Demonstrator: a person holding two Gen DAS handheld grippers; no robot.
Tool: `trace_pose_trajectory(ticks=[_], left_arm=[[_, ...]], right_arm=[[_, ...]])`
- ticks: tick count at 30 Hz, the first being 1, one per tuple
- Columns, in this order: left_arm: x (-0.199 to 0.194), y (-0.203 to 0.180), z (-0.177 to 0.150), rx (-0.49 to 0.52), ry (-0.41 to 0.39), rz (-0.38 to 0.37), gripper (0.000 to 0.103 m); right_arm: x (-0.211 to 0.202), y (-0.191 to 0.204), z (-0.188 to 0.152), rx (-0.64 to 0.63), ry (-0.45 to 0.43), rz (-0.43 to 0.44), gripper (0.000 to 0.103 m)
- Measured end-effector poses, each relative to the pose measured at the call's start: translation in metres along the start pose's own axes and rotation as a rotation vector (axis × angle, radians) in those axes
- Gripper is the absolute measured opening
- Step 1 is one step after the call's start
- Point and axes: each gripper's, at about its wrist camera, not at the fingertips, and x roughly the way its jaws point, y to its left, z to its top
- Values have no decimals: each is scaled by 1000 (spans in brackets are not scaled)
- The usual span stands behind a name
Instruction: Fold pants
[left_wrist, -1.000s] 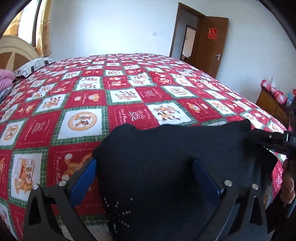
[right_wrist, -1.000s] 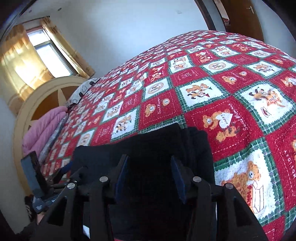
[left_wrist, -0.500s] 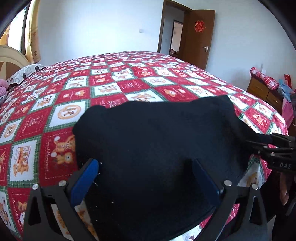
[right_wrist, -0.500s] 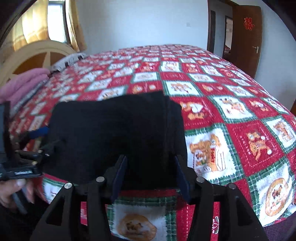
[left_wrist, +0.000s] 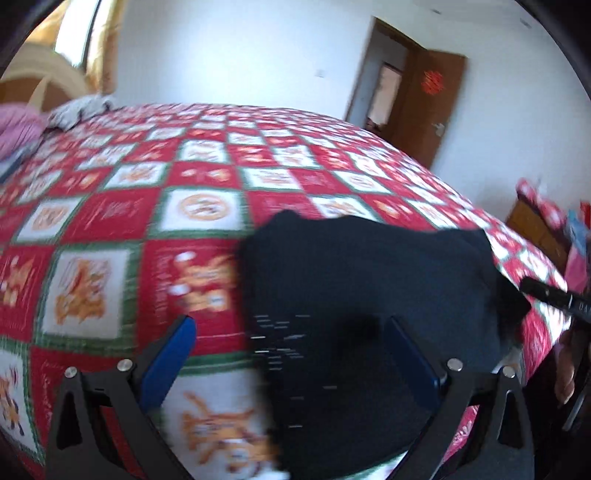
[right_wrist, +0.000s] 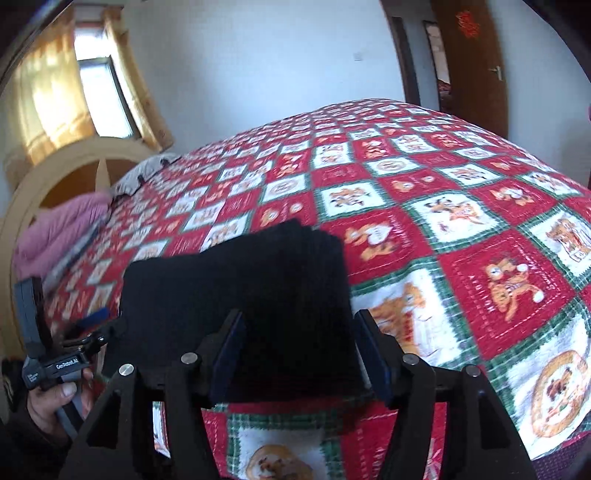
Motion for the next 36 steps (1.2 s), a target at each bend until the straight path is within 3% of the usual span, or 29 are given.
trace_pose_trajectory(ticks=[3, 7, 17, 25, 26, 30, 33, 34, 35, 36], left_arm=[[5, 13, -1, -69, 8, -35, 103], [10, 5, -1, -44, -1, -96, 103], [20, 0, 3, -31, 1, -96, 103], [23, 1, 8, -59, 7, -158, 100], [22, 1, 8, -60, 6, -168, 90], [21, 10, 7, -98, 10, -205, 67], [21, 16, 6, -119, 10, -217, 43], [22, 18, 6, -123, 11, -228, 25], [22, 18, 6, -125, 11, -242, 16], [20, 18, 5, -129, 4, -246, 15]], right_arm=[[6, -9, 3, 42, 14, -2, 62], [18, -15, 5, 63, 37, 6, 62], [53, -25, 16, 106, 86, 87, 62], [56, -21, 11, 111, 109, 148, 37], [55, -22, 10, 119, 106, 154, 35], [50, -22, 9, 119, 88, 167, 29], [48, -19, 8, 106, 85, 158, 28], [48, -18, 8, 103, 85, 154, 27], [48, -18, 8, 102, 84, 151, 27], [47, -17, 7, 101, 78, 149, 26]])
